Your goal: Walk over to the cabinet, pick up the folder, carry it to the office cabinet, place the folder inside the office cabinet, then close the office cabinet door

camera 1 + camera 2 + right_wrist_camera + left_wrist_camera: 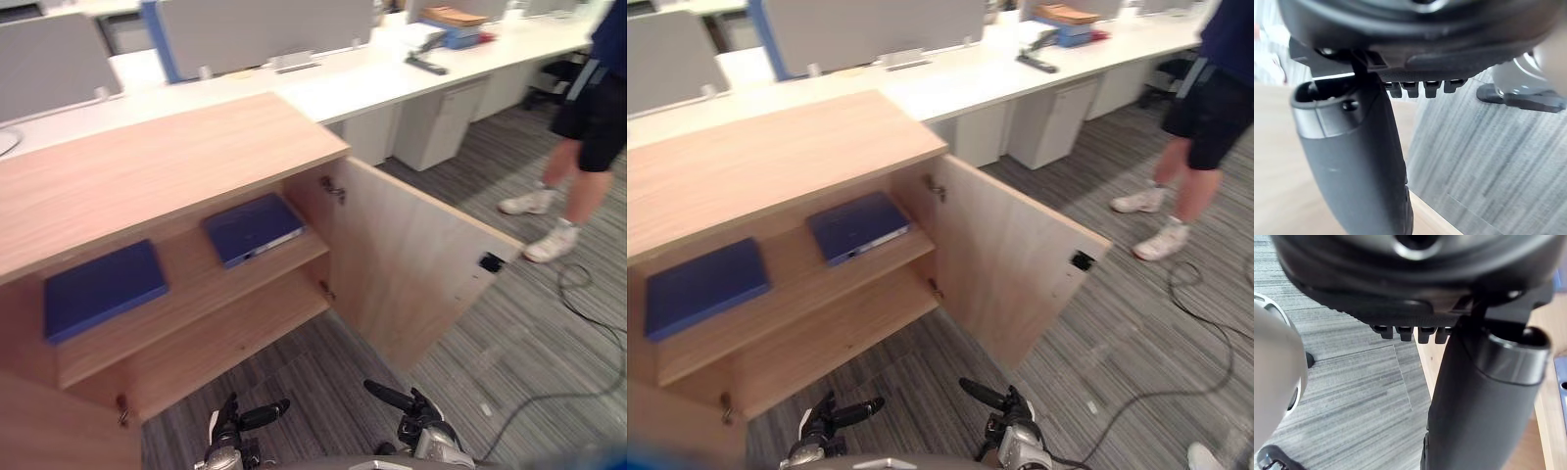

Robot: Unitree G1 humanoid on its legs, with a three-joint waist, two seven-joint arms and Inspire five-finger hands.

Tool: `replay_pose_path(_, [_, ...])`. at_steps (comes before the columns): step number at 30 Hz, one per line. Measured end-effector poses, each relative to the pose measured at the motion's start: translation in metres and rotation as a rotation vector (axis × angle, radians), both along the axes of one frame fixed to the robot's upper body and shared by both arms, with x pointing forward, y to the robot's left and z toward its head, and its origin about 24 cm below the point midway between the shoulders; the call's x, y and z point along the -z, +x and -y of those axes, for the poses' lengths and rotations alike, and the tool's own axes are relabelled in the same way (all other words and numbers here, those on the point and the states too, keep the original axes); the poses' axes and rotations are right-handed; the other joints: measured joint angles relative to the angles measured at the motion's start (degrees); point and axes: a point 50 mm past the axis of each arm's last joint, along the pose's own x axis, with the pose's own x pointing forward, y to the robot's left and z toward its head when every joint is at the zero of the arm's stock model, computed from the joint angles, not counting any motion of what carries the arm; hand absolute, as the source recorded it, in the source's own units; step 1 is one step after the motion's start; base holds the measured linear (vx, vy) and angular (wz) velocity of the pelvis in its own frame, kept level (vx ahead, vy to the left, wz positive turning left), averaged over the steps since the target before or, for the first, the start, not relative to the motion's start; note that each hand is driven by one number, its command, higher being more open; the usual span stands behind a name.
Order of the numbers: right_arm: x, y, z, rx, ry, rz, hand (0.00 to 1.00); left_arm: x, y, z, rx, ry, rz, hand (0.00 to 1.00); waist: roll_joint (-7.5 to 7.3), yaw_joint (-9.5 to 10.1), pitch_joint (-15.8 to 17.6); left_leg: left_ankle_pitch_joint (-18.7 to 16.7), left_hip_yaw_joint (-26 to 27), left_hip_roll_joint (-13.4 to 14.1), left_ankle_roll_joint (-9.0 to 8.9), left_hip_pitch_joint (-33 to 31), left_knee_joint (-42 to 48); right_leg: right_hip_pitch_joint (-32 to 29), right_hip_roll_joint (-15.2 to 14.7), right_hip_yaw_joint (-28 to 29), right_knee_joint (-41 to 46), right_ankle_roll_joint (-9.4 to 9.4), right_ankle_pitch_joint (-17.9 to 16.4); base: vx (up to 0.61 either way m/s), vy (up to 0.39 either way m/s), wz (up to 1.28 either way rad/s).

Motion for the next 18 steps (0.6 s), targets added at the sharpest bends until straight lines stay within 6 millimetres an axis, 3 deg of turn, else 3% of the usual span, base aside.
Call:
replay_pose_path(2, [-0.002,0.002,0.006,0.029,-0.015,0.011,1.00,0.000,-0.003,-0.002,-0.026,-0.005,-0.002,1.00,0.13,0.74,-1.4,0.3,0.5,-0.1,0.34,0.2,-3.2,-0.2,2.0,-2.0,-3.9,-0.40,-0.7,-0.07,-0.050,-1.05])
replay_pose_path(3, [-0.005,0.007,0.011,0.049,-0.033,0.028,1.00,0.000,-0.004,-0.004,-0.028,0.000,-0.004,1.00,0.22,0.46,-1.6,1.1,2.3,0.8,0.51,0.4,-4.1,-1.0,1.1,-3.0,-0.2,-0.97,-1.5,0.01,-0.062,-0.93])
replay_pose_path(4, [-0.007,0.010,0.017,0.066,-0.052,0.041,1.00,0.001,-0.006,-0.006,-0.025,0.006,-0.014,1.00,-0.81,0.41,-1.9,1.6,4.0,0.5,-1.19,1.3,-4.3,-0.6,2.1,-1.8,-1.7,0.60,-0.7,0.03,-0.045,-0.95])
replay_pose_path(7, [-0.014,0.020,0.031,0.069,-0.105,0.067,1.00,0.005,-0.016,-0.005,-0.026,-0.003,-0.047,1.00,0.27,0.51,-2.4,3.3,3.6,0.6,0.14,1.6,-5.2,2.0,7.0,2.3,-13.6,0.15,5.8,0.04,-0.077,-0.84])
replay_pose_path(10, [-0.022,0.027,0.043,0.064,-0.151,0.103,1.00,0.005,-0.018,-0.003,-0.018,-0.005,-0.055,1.00,0.61,0.12,-2.3,4.0,1.8,0.2,-0.09,3.2,-5.0,5.3,8.4,4.1,-19.0,-0.12,8.4,0.04,-0.066,-0.41])
replay_pose_path(13, [-0.044,0.053,0.059,0.023,-0.241,0.213,1.00,0.003,-0.012,-0.001,0.043,0.007,-0.036,1.00,0.98,0.18,-2.5,4.4,-0.7,-0.4,-0.61,3.5,-6.3,5.6,8.6,4.6,-20.3,0.13,9.0,-0.01,-0.008,-0.07])
replay_pose_path(18, [-0.084,0.100,0.066,-0.099,-0.375,0.378,1.00,0.002,-0.013,-0.002,0.103,0.030,-0.036,1.00,0.82,0.21,-2.4,4.4,-3.5,-1.1,-0.65,3.5,-8.3,5.0,8.4,4.4,-20.5,0.60,9.4,-0.07,0.030,0.04])
